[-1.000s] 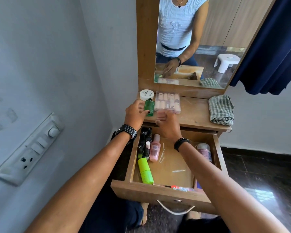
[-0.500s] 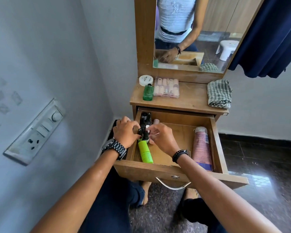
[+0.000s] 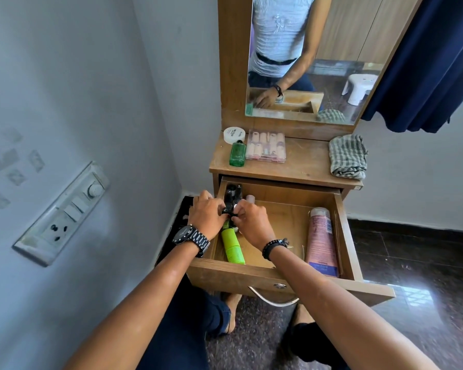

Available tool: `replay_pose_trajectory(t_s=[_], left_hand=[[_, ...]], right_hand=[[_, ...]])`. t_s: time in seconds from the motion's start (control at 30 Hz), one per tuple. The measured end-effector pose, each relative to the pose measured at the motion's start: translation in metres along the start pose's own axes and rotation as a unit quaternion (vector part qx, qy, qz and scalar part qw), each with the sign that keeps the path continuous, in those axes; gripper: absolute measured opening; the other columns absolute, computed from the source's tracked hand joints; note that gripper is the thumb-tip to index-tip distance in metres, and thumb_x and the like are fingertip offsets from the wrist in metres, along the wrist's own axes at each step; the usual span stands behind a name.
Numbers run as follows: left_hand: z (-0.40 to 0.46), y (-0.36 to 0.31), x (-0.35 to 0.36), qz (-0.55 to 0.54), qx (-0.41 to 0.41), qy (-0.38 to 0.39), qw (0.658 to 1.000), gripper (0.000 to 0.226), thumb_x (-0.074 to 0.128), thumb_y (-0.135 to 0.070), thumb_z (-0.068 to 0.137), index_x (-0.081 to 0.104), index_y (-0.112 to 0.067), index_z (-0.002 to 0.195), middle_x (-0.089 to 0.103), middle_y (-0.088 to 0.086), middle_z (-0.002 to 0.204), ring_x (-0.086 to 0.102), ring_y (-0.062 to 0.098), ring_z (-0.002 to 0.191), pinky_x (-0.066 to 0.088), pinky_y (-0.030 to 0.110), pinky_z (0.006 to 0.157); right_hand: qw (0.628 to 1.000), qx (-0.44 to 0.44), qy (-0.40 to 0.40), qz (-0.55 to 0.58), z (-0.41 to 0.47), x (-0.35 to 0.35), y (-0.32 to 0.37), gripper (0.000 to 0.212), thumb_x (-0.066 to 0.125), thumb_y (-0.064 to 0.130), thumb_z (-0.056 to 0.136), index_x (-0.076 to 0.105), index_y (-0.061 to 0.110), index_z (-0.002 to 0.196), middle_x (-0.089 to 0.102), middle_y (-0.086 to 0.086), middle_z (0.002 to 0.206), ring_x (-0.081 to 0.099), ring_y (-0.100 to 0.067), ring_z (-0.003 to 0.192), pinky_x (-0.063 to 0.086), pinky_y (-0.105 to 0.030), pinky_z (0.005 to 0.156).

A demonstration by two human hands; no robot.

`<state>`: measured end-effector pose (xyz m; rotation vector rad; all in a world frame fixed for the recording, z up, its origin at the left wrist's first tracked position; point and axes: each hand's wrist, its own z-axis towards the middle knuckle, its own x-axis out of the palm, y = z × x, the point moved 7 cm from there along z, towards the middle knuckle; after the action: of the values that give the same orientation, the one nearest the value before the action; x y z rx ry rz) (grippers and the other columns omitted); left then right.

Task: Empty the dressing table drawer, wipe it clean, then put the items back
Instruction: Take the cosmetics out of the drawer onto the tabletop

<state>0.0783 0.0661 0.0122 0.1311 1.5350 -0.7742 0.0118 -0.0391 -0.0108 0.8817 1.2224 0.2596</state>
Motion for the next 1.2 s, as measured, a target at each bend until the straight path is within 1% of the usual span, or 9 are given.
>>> replay_pose_trajectory(t_s=[0.03, 0.13, 0.2, 0.33, 0.5, 0.77, 0.9, 0.97, 1.2], left_hand=[[0.000, 0.001, -0.003, -0.015, 0.003, -0.009, 1.000, 0.023, 0.065, -0.030, 0.083, 0.066, -0.018, 0.102, 0.049, 0.005, 0.108, 0.048, 0.022, 0.103, 0.042, 0.028, 0.079], [0.002, 0.002, -0.016, -0.068, 0.013, -0.028, 0.997, 0.020, 0.067, -0.027, 0.080, 0.067, -0.017, 0.097, 0.055, 0.005, 0.102, 0.054, 0.020, 0.095, 0.041, 0.025, 0.072], [0.003, 0.000, -0.025, -0.106, 0.024, -0.033, 0.994, 0.017, 0.069, -0.025, 0.079, 0.068, -0.016, 0.093, 0.062, 0.005, 0.095, 0.059, 0.019, 0.088, 0.048, 0.030, 0.073], [0.006, -0.016, -0.042, -0.182, 0.053, -0.037, 0.981, 0.010, 0.070, -0.017, 0.079, 0.066, -0.014, 0.088, 0.069, 0.002, 0.081, 0.064, 0.015, 0.074, 0.054, 0.031, 0.069], [0.031, -0.052, -0.066, -0.223, 0.091, -0.053, 0.969, 0.012, 0.070, -0.019, 0.079, 0.066, -0.014, 0.090, 0.066, -0.003, 0.079, 0.060, 0.008, 0.067, 0.049, 0.018, 0.063], [0.096, -0.088, -0.076, -0.193, 0.108, -0.059, 0.973, 0.019, 0.068, -0.020, 0.081, 0.065, -0.014, 0.099, 0.069, 0.000, 0.095, 0.063, 0.014, 0.083, 0.053, 0.032, 0.078], [0.115, -0.094, -0.071, -0.154, 0.116, -0.044, 0.980, 0.016, 0.069, -0.018, 0.080, 0.066, -0.015, 0.095, 0.070, 0.001, 0.092, 0.065, 0.016, 0.085, 0.054, 0.033, 0.078], [0.120, -0.095, -0.069, -0.135, 0.122, -0.041, 0.982, 0.017, 0.070, -0.019, 0.079, 0.066, -0.016, 0.095, 0.070, 0.001, 0.092, 0.065, 0.016, 0.085, 0.054, 0.034, 0.076], [0.121, -0.084, -0.063, -0.143, 0.110, -0.053, 0.982, 0.018, 0.068, -0.019, 0.081, 0.064, -0.016, 0.098, 0.070, 0.002, 0.093, 0.065, 0.017, 0.086, 0.055, 0.034, 0.076]], right_hand=[[1.000, 0.003, -0.007, 0.012, -0.001, -0.003, 0.001, 0.021, 0.067, 0.012, 0.079, 0.053, 0.028, 0.078, 0.064, -0.007, 0.092, 0.064, -0.022, 0.079, 0.056, -0.037, 0.073], [0.999, 0.001, -0.025, 0.045, 0.000, -0.019, 0.003, 0.014, 0.070, 0.010, 0.081, 0.059, 0.020, 0.081, 0.066, 0.002, 0.080, 0.061, -0.008, 0.069, 0.049, -0.011, 0.062], [0.997, -0.001, -0.037, 0.072, 0.000, -0.036, 0.008, 0.010, 0.071, 0.010, 0.081, 0.064, 0.015, 0.086, 0.066, 0.005, 0.077, 0.059, -0.002, 0.067, 0.047, -0.007, 0.060], [0.992, -0.011, -0.067, 0.102, 0.009, -0.074, 0.019, 0.014, 0.072, 0.011, 0.080, 0.068, 0.014, 0.093, 0.068, 0.004, 0.082, 0.063, -0.007, 0.074, 0.051, -0.011, 0.068], [0.985, -0.003, -0.129, 0.115, 0.029, -0.120, 0.020, 0.010, 0.072, 0.014, 0.081, 0.071, 0.016, 0.091, 0.071, 0.003, 0.084, 0.067, -0.007, 0.076, 0.050, -0.009, 0.065], [0.977, 0.036, -0.190, 0.088, 0.063, -0.150, 0.006, 0.012, 0.073, 0.014, 0.080, 0.073, 0.010, 0.091, 0.070, 0.001, 0.083, 0.061, -0.005, 0.072, 0.041, 0.002, 0.057], [0.977, 0.038, -0.199, 0.066, 0.081, -0.151, 0.007, 0.011, 0.071, 0.013, 0.082, 0.072, 0.008, 0.091, 0.071, -0.005, 0.086, 0.060, -0.008, 0.075, 0.044, -0.015, 0.068], [0.978, 0.033, -0.199, 0.059, 0.087, -0.149, 0.010, 0.011, 0.070, 0.012, 0.082, 0.072, 0.007, 0.091, 0.071, -0.006, 0.086, 0.058, -0.009, 0.075, 0.043, -0.017, 0.070], [0.983, 0.003, -0.183, 0.031, 0.096, -0.136, 0.019, 0.012, 0.070, 0.010, 0.082, 0.071, 0.007, 0.094, 0.070, -0.004, 0.087, 0.057, -0.006, 0.072, 0.039, -0.001, 0.058]])
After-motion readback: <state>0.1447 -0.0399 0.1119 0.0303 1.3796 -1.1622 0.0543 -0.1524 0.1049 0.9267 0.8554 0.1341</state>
